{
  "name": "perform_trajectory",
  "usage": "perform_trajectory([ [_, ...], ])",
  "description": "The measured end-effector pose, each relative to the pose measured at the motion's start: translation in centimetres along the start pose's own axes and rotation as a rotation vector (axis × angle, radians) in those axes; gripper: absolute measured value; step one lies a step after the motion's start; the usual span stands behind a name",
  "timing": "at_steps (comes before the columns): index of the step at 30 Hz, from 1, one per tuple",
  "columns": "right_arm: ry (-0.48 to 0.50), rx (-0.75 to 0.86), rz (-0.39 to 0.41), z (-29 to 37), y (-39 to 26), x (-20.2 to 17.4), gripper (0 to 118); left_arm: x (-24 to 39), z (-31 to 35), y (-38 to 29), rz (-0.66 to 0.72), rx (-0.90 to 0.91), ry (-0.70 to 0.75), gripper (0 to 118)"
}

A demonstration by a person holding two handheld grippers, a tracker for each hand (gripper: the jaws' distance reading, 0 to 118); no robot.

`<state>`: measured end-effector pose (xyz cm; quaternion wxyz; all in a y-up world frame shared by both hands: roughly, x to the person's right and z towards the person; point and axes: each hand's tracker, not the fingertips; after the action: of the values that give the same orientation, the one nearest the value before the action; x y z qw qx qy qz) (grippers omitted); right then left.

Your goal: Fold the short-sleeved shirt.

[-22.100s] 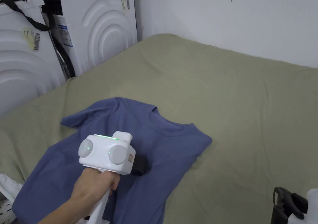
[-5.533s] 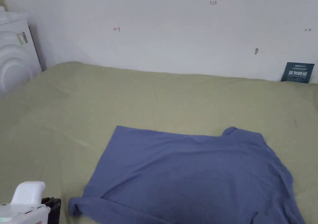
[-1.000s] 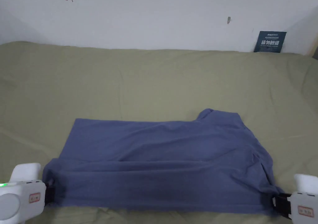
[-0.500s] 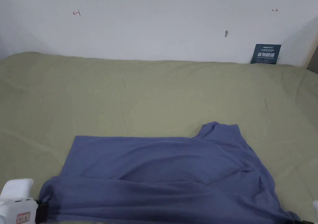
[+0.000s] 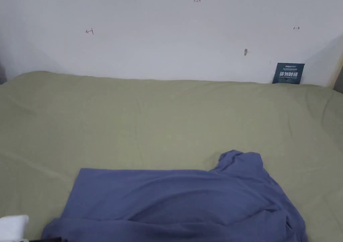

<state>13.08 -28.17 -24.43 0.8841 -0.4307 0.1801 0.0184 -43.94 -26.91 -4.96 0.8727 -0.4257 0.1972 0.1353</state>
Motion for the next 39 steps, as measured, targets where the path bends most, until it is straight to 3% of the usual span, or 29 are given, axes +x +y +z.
perform_trajectory([
  [2,-0.004,0.074,0.018,-0.6,1.9,-0.6,108,0.7,-0.1,2.2,-0.011,0.057,-0.007,102],
  [3,0.004,0.082,0.029,-0.4,3.5,-1.3,94,1.1,-0.5,3.4,-0.019,0.077,-0.014,84],
  [5,-0.021,0.094,0.054,-1.5,5.6,-2.1,14,1.9,-1.8,5.7,-0.018,0.093,-0.014,5],
  [6,-0.017,0.113,0.067,-2.3,6.4,-2.3,2,2.3,-2.9,7.0,-0.021,0.092,-0.013,0],
  [7,-0.027,0.108,0.062,-3.1,7.2,-2.5,2,2.6,-4.2,8.1,-0.029,0.085,-0.011,0],
  [12,-0.046,0.065,0.079,-7.3,9.7,-2.0,2,3.6,-10.9,13.1,-0.041,0.027,0.001,0],
  [13,-0.049,0.055,0.081,-7.9,10.0,-1.8,2,3.8,-12.1,13.6,-0.031,0.015,0.029,33],
  [15,-0.056,0.033,0.082,-9.3,10.5,-1.4,2,3.7,-15.1,15.0,-0.028,-0.008,0.051,115],
  [16,-0.06,0.025,0.085,-10.0,10.7,-1.2,2,3.4,-16.0,15.3,-0.029,-0.018,0.069,117],
  [22,-0.084,-0.015,0.097,-13.1,11.8,-0.5,2,4.6,-20.9,16.6,-0.051,-0.068,0.131,115],
  [23,-0.087,-0.02,0.096,-13.5,12.1,-0.3,2,4.8,-21.2,16.5,-0.068,-0.089,0.136,110],
  [25,-0.088,-0.03,0.094,-14.1,12.6,-0.1,2,5.1,-20.5,16.4,-0.067,-0.098,0.118,78],
  [26,-0.086,-0.032,0.094,-14.4,13.0,0.0,2,5.2,-19.7,16.3,-0.031,-0.088,0.033,69],
  [27,-0.086,-0.03,0.093,-14.7,13.4,0.2,3,5.6,-19.2,16.1,-0.041,-0.072,0.081,54],
  [28,-0.091,-0.027,0.093,-15.0,13.9,0.3,10,5.8,-19.0,16.1,-0.063,-0.069,0.071,20],
  [29,-0.09,-0.027,0.091,-15.4,14.6,0.5,36,5.4,-19.2,16.4,-0.088,-0.076,0.04,2],
  [31,-0.074,-0.042,0.082,-16.3,16.0,0.8,118,5.6,-19.2,16.2,-0.083,-0.069,0.051,2],
  [33,-0.022,-0.166,0.051,-18.2,16.9,0.9,113,5.5,-19.6,16.3,-0.081,-0.075,0.049,2],
  [34,-0.047,-0.109,0.066,-19.6,18.0,1.0,114,5.5,-19.7,16.3,-0.079,-0.076,0.048,2],
  [39,-0.106,-0.194,0.096,-24.3,20.4,1.2,111,5.4,-19.9,16.5,-0.074,-0.081,0.044,2],
])
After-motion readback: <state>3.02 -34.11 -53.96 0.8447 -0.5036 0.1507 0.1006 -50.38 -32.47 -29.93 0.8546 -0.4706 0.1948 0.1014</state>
